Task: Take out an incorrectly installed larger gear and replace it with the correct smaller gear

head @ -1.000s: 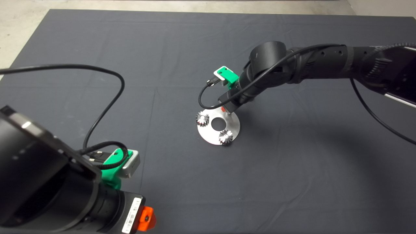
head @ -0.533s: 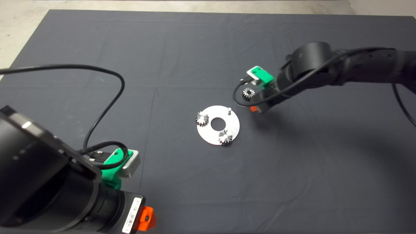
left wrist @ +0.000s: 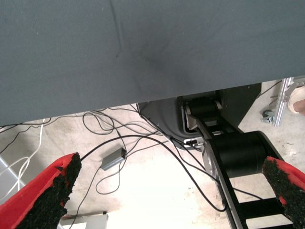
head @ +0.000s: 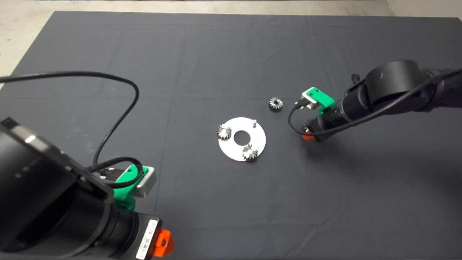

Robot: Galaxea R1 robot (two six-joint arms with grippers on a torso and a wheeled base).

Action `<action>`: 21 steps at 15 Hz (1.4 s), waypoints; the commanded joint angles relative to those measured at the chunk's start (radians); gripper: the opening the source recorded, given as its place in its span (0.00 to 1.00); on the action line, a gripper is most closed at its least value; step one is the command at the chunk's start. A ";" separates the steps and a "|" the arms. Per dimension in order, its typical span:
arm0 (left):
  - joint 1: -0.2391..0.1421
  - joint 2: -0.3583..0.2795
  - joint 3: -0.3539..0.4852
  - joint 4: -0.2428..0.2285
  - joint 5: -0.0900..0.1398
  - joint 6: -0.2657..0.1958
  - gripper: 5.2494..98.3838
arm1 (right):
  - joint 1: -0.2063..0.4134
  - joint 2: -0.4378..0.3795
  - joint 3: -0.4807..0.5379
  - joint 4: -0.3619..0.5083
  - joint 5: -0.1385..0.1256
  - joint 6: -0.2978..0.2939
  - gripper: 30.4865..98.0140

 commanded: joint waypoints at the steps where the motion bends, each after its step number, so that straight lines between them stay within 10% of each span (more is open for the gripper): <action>1: -0.017 0.001 0.020 -0.026 0.096 -0.007 1.00 | 0.002 0.008 0.007 0.008 0.022 0.004 0.26; 18: -0.017 0.001 0.020 -0.026 0.096 -0.016 1.00 | 0.008 0.019 0.002 0.011 0.019 0.022 0.41; 21: -0.017 0.002 0.020 -0.026 0.096 -0.016 1.00 | 0.065 0.098 -0.183 0.023 0.028 0.030 0.41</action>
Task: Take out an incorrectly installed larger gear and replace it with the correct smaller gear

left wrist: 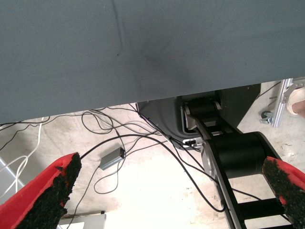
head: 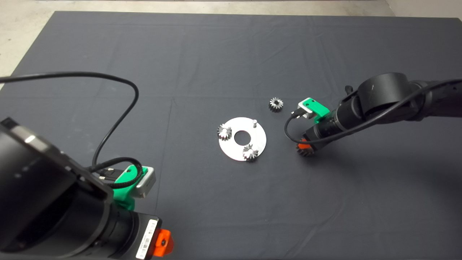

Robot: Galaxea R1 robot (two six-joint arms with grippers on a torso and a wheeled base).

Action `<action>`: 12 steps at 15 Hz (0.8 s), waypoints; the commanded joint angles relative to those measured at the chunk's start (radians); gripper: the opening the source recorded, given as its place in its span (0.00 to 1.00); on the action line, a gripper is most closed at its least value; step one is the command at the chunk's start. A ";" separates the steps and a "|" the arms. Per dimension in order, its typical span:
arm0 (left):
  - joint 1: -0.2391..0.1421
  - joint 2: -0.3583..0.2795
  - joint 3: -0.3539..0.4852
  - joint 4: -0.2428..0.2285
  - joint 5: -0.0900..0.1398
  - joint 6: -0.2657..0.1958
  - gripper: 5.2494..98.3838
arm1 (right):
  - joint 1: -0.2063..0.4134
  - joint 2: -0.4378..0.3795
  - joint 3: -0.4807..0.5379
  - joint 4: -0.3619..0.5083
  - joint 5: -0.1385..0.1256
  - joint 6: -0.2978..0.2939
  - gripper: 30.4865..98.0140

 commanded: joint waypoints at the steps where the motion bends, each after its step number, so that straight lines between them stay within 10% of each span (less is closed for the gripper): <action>1: -0.016 0.003 0.020 -0.025 0.096 -0.007 1.00 | 0.072 0.109 -0.210 0.023 0.013 0.002 0.41; 12: -0.016 0.004 0.020 -0.025 0.096 -0.007 1.00 | 0.072 0.228 -0.396 0.018 0.080 -0.003 0.69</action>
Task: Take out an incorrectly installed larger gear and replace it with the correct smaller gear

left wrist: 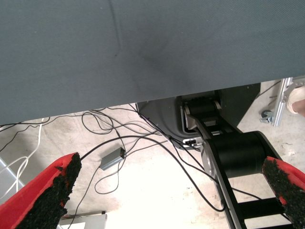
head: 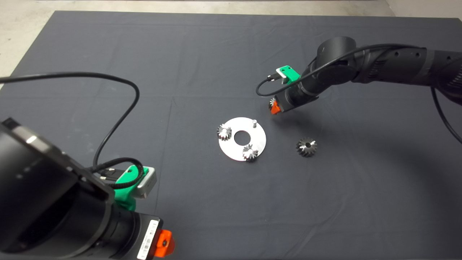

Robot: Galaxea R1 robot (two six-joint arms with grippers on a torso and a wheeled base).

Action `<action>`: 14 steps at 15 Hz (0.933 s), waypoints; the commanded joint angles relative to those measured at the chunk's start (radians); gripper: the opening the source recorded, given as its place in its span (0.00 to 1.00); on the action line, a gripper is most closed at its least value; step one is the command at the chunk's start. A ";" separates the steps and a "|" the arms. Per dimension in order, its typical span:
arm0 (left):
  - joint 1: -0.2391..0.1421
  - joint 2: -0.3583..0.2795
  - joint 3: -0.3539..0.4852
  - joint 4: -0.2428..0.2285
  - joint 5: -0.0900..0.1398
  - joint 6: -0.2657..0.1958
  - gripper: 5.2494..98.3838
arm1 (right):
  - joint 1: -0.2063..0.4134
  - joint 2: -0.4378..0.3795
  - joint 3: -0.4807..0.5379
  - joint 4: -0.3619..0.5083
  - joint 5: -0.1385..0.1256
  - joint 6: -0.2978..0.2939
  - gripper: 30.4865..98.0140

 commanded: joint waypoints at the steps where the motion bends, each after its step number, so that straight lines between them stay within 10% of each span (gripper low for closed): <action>1: -0.016 -0.001 0.020 -0.025 0.097 -0.006 1.00 | 0.025 0.015 -0.013 0.017 0.008 -0.004 0.69; 5: -0.016 -0.002 0.020 -0.025 0.098 -0.006 1.00 | 0.019 0.015 -0.013 0.013 0.090 -0.006 0.69; 14: -0.016 -0.002 0.020 -0.025 0.098 -0.006 1.00 | 0.013 0.015 -0.036 -0.013 0.095 -0.009 0.69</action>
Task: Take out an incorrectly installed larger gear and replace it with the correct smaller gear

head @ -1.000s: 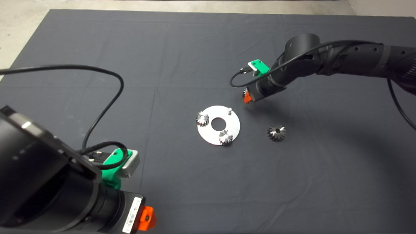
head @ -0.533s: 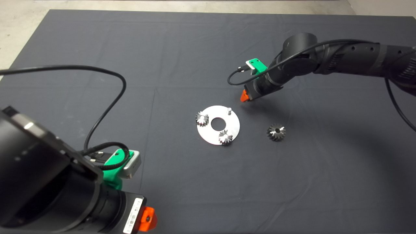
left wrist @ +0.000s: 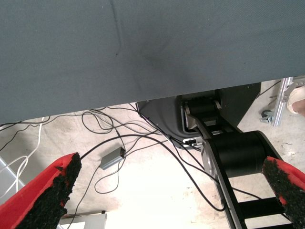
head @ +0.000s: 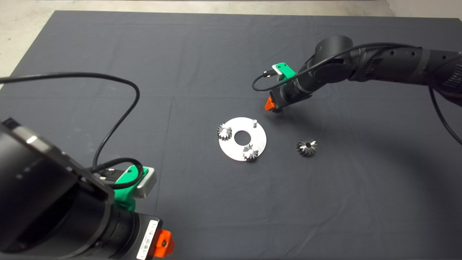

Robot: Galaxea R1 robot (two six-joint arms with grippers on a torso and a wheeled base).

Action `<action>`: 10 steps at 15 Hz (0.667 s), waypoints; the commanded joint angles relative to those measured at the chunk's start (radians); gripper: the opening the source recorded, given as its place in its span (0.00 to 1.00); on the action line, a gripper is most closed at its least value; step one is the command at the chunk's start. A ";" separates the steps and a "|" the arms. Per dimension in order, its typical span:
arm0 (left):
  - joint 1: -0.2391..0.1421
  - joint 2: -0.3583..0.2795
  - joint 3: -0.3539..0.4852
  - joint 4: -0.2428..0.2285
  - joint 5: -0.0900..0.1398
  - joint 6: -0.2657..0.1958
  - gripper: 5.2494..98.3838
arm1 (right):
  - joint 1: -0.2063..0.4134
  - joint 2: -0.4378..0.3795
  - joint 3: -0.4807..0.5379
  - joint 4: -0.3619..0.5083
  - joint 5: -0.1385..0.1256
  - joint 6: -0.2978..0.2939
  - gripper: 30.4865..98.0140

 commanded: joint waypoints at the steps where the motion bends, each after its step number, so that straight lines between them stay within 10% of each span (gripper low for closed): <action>1: -0.016 -0.002 0.019 -0.023 0.098 -0.006 1.00 | 0.011 -0.001 -0.004 -0.008 0.004 -0.006 0.69; 10: -0.016 -0.002 0.021 -0.023 0.098 -0.008 1.00 | -0.007 -0.006 -0.040 -0.044 0.006 -0.003 0.69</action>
